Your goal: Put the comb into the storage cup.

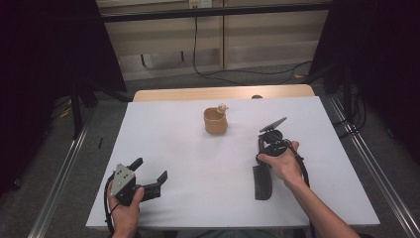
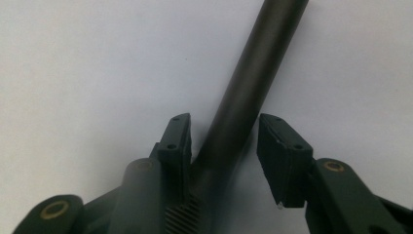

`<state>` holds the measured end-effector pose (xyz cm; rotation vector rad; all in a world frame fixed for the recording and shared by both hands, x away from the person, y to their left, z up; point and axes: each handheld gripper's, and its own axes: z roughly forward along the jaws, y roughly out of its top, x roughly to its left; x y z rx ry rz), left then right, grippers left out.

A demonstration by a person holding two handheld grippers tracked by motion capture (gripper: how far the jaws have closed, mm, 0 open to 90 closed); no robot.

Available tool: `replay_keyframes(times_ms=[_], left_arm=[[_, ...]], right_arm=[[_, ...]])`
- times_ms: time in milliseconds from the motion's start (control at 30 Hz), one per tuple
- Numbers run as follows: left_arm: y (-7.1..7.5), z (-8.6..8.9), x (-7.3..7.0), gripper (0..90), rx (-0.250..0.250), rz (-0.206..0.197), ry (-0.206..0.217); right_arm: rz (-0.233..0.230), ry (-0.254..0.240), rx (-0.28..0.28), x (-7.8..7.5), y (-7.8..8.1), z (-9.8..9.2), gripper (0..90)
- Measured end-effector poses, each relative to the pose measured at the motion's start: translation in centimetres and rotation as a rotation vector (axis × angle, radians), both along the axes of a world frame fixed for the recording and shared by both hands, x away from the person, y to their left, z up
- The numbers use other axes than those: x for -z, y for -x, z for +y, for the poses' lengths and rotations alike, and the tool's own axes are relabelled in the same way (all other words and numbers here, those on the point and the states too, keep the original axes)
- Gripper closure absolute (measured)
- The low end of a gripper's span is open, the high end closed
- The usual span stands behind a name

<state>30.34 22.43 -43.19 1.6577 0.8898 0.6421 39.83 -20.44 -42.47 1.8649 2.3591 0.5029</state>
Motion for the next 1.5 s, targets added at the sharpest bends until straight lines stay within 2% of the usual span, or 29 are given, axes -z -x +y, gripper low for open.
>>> replay_keyframes(times_ms=[500,633,833,900,1333,1500], left_arm=[[-0.13,-0.09,0.03,3.2,0.005,0.001,-0.004],[-0.14,-0.07,0.03,3.2,0.006,0.003,-0.004],[-0.11,0.02,-0.03,3.2,-0.005,-0.007,-0.001],[-0.17,0.02,0.02,3.2,-0.003,0.003,-0.002],[-0.24,-0.15,0.04,3.2,0.0,-0.002,-0.003],[-0.26,-0.17,0.05,3.2,0.001,-0.001,-0.002]], right_arm=[[0.008,0.049,0.012,0.03,-0.12,0.62,57.7],[0.011,0.046,0.012,0.02,-0.18,0.54,58.3],[0.031,0.079,0.022,-0.04,-0.47,0.95,60.9],[0.035,0.088,0.026,-0.04,-0.57,1.02,62.1],[0.024,0.092,0.046,-0.07,-0.45,0.69,72.1],[0.021,0.081,0.055,-0.06,-0.44,0.57,72.6]])
